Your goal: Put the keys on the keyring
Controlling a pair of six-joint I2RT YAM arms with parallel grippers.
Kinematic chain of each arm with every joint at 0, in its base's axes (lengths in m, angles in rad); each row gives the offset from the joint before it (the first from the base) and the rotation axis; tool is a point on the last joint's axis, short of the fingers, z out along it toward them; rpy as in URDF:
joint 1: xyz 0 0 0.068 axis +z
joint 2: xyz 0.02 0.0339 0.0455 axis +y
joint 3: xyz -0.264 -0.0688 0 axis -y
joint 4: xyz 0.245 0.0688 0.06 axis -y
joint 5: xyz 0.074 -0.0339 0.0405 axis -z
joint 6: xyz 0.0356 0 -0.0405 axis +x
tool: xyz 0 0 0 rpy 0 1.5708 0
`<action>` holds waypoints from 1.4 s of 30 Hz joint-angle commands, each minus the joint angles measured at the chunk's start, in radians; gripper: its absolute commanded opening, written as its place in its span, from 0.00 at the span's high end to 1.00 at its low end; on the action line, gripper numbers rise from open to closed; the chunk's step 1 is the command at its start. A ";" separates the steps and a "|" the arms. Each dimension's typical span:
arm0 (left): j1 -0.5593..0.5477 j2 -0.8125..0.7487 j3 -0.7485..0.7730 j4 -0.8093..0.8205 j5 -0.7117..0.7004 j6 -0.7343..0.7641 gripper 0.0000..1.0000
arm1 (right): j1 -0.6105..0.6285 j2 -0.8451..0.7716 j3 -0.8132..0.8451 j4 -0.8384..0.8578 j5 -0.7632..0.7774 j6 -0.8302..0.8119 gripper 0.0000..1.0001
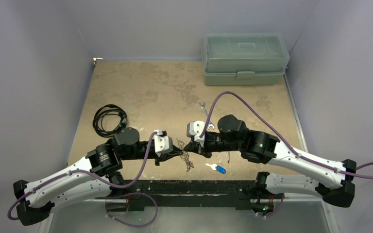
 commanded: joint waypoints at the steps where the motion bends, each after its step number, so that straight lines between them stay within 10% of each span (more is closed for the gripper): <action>1: 0.006 0.007 0.040 0.023 -0.010 0.001 0.94 | 0.010 0.004 0.008 0.033 -0.036 0.000 1.00; 15: 0.011 0.022 0.046 0.005 0.014 0.015 0.83 | 0.020 0.012 0.005 0.017 -0.043 -0.001 1.00; 25: 0.015 0.019 0.052 -0.005 0.001 0.023 1.00 | 0.022 0.007 0.004 0.040 -0.034 -0.003 1.00; 30: 0.024 -0.060 0.027 0.065 -0.012 -0.013 1.00 | 0.022 -0.068 -0.013 0.116 -0.013 0.020 0.60; 42: 0.026 -0.220 -0.062 0.335 0.071 -0.137 1.00 | 0.021 -0.204 -0.172 0.553 -0.280 0.165 0.67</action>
